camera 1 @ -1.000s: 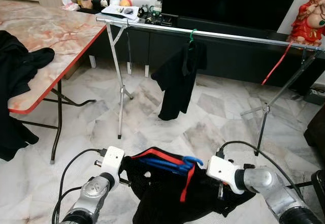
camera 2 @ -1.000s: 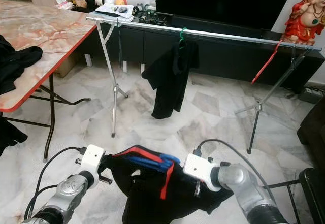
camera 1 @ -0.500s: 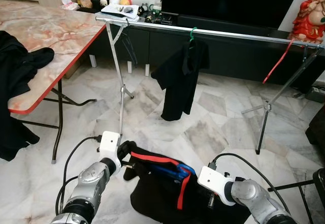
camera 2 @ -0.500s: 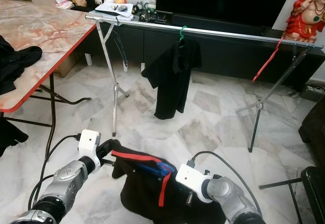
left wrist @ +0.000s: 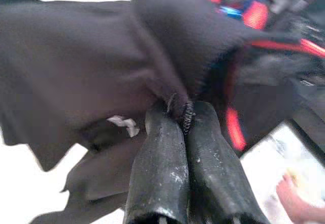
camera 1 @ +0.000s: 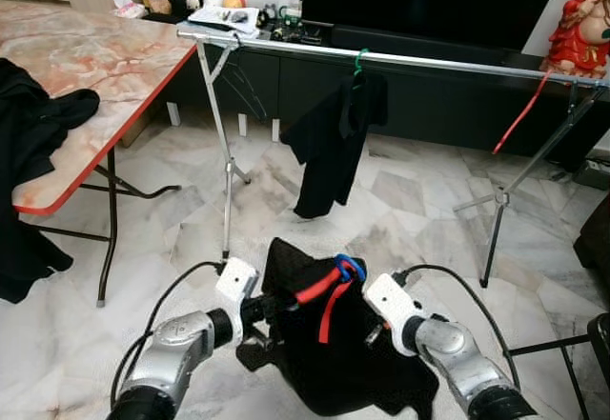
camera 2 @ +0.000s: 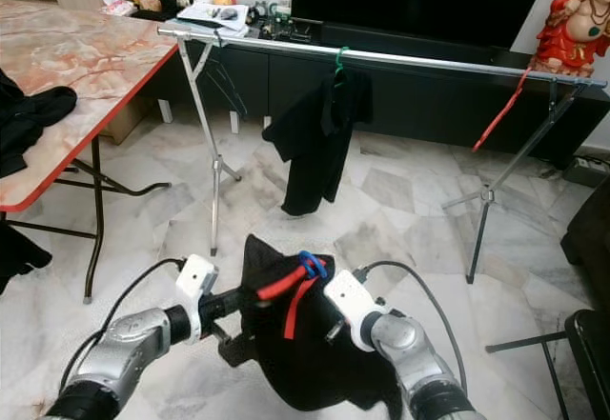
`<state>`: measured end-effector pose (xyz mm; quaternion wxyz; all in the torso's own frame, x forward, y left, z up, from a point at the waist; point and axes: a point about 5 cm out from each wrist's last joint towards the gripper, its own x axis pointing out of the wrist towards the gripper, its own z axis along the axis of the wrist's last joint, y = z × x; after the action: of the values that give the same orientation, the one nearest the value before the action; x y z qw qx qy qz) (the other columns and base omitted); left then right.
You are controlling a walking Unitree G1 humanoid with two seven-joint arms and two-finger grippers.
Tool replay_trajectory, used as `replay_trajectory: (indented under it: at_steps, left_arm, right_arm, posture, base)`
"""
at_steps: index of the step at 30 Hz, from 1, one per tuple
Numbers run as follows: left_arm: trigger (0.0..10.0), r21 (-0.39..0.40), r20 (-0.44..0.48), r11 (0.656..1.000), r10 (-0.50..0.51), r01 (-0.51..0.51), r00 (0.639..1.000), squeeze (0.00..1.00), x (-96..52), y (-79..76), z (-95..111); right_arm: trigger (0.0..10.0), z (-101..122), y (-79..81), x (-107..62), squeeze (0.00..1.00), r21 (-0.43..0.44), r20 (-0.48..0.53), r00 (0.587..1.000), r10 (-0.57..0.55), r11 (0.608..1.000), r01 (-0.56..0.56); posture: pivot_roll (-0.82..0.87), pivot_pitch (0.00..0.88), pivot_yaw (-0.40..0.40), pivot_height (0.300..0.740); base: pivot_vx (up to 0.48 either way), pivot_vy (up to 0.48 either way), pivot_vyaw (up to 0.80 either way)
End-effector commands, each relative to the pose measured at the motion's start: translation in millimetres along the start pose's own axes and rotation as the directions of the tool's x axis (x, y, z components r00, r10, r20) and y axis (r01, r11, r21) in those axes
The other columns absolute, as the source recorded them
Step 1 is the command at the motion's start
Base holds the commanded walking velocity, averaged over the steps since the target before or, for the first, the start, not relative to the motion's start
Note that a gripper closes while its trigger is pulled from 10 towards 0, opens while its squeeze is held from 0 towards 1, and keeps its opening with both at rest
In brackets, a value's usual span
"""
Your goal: Hang hanger
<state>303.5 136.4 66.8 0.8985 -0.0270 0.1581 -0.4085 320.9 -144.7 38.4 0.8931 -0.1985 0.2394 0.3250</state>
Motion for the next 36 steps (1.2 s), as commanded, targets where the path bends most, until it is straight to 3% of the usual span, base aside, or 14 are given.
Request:
replay_trajectory:
  at_steps: [1,2,3,12,20,26,30,36]
  left_arm:
    - [10.0,0.007,0.002,0.995,-0.098,0.098,0.995,0.24,1.5,-11.9,2.6]
    - [10.0,0.016,-0.002,0.993,-0.115,0.115,0.993,0.95,0.8,-13.8,3.0]
    - [10.0,0.022,-0.006,0.992,-0.127,0.128,0.992,1.0,0.1,-15.3,3.1]
    - [10.0,0.028,-0.046,0.983,-0.179,0.181,0.983,1.0,-4.1,-21.9,3.3]
    - [10.0,0.056,-0.073,0.976,-0.206,0.211,0.976,1.0,-8.2,-24.6,5.6]
    - [10.0,0.113,-0.088,0.978,-0.167,0.176,0.982,1.0,-18.6,-15.5,14.1]
    - [10.0,0.176,-0.106,0.971,-0.145,0.162,0.984,1.0,-31.3,-6.3,24.8]
    - [10.0,0.24,-0.148,0.955,-0.14,0.173,0.979,1.0,-33.6,-4.4,27.6]
  right_arm:
    - [0.0,4.7,-6.6,-1.1,0.0,0.012,0.024,0.999,-0.031,0.999,0.031]
    - [0.0,5.4,-6.8,-0.7,0.0,0.011,0.027,0.999,-0.036,0.999,0.035]
    - [0.0,5.9,-6.9,-0.4,0.0,0.01,0.03,0.999,-0.04,0.999,0.039]
    - [0.0,20.3,-9.2,2.2,0.0,0.025,0.104,0.993,-0.062,0.998,0.06]
    - [0.0,25.2,-10.3,1.6,0.0,-0.024,0.14,0.989,-0.048,0.998,0.052]
    - [0.0,20.0,-12.6,-4.9,0.0,-0.173,0.131,0.991,0.029,0.985,-0.006]
    - [0.0,10.4,-13.4,-14.0,0.0,-0.322,0.085,0.987,0.138,0.941,-0.104]
    - [0.0,6.9,-16.0,-22.3,0.0,-0.408,0.051,0.973,0.227,0.894,-0.187]
  posture:
    - [0.11,0.083,-0.065,0.74]
    - [0.11,0.083,-0.065,0.74]
    - [0.11,0.083,-0.065,0.74]
    - [0.12,0.073,-0.063,0.74]
    - [0.12,0.067,-0.062,0.74]
    - [0.12,0.066,-0.063,0.74]
    - [0.13,0.073,-0.067,0.74]
    - [0.13,0.08,-0.068,0.74]
  base:
    - [0.0,0.0,0.0]
    - [0.0,0.0,0.0]
    - [0.0,0.0,0.0]
    - [0.0,0.0,0.0]
    - [0.0,0.0,0.0]
    - [0.0,0.0,0.0]
    - [0.0,0.0,0.0]
    - [0.0,0.0,0.0]
